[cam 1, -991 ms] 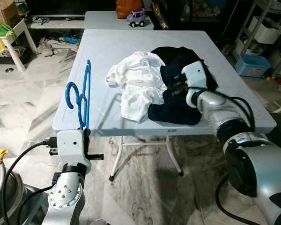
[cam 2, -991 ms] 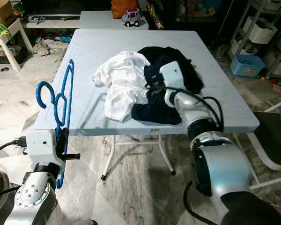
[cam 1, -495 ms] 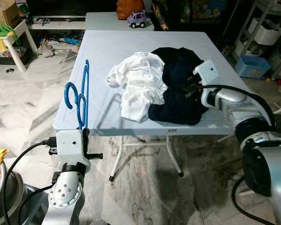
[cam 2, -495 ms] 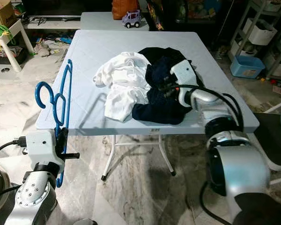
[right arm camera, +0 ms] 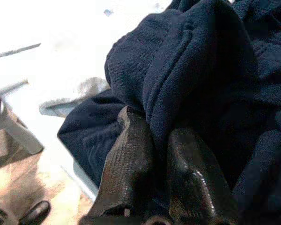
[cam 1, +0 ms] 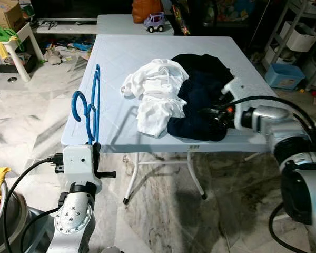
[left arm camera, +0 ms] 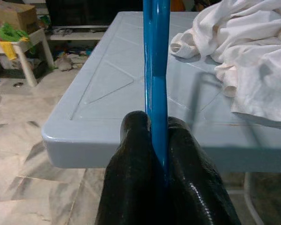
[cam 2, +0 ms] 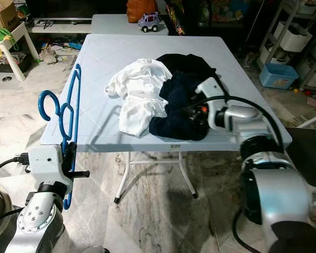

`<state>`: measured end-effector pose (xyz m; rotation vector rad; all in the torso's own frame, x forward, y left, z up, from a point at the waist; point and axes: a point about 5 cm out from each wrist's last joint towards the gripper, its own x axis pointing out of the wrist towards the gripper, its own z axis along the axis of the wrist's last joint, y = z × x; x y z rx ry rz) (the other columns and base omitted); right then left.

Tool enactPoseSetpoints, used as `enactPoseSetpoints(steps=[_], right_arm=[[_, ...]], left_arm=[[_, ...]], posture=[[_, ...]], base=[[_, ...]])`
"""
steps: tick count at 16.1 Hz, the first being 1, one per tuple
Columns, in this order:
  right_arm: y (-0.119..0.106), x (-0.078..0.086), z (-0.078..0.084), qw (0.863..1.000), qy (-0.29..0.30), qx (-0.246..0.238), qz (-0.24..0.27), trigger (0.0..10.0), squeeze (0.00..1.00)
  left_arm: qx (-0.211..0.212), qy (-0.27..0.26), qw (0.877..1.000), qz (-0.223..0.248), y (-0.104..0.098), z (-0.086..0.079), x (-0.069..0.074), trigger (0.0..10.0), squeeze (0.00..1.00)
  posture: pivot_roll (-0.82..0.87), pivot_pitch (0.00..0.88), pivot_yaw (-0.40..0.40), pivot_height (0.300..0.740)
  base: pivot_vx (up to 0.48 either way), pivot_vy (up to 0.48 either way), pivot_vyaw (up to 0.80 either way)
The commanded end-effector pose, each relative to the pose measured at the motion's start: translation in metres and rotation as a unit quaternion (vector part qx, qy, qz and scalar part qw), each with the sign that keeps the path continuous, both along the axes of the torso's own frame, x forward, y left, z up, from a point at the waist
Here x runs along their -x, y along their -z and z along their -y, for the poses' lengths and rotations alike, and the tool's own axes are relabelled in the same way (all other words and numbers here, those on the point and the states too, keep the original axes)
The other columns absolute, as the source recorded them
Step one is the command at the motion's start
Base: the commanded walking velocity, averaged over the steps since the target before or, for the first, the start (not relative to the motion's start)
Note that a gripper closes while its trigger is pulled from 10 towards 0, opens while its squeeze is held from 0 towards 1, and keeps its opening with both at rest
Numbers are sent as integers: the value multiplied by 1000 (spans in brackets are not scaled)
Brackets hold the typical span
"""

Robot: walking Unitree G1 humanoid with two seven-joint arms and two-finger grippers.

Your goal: Hang hanger

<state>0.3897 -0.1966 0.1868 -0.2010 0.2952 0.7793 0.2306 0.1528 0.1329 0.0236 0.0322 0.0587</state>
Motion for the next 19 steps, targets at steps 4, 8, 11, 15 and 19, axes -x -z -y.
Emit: enactPoseSetpoints(steps=[4, 8, 11, 15, 19], right_arm=[[-2, 7, 16, 1000, -19, -3, -11, 10000, 0], [4, 18, 21, 995, -89, 10, -39, 10000, 0], [20, 22, 22, 992, -96, 59, -58, 10000, 0], [41, 21, 8, 989, -76, 109, -68, 10000, 0], [46, 13, 0, 991, -3, 121, -53, 10000, 0]], left_arm=[[-4, 10, 1000, -3, 1, 2, 0, 10000, 0], [-6, 13, 1000, -2, 0, 1, -1, 10000, 0], [-7, 13, 1000, -2, 0, 1, -1, 10000, 0], [-8, 13, 1000, -3, 0, 1, 1, 10000, 0], [-8, 15, 1000, -4, 0, 1, 2, 10000, 0]], posture=[[96, 20, -42, 740], [95, 18, -38, 740], [98, 20, -38, 740], [107, 26, -39, 740], [113, 32, -39, 740]], base=[[0, 0, 0], [0, 0, 0], [0, 0, 0], [0, 0, 0], [0, 0, 0]])
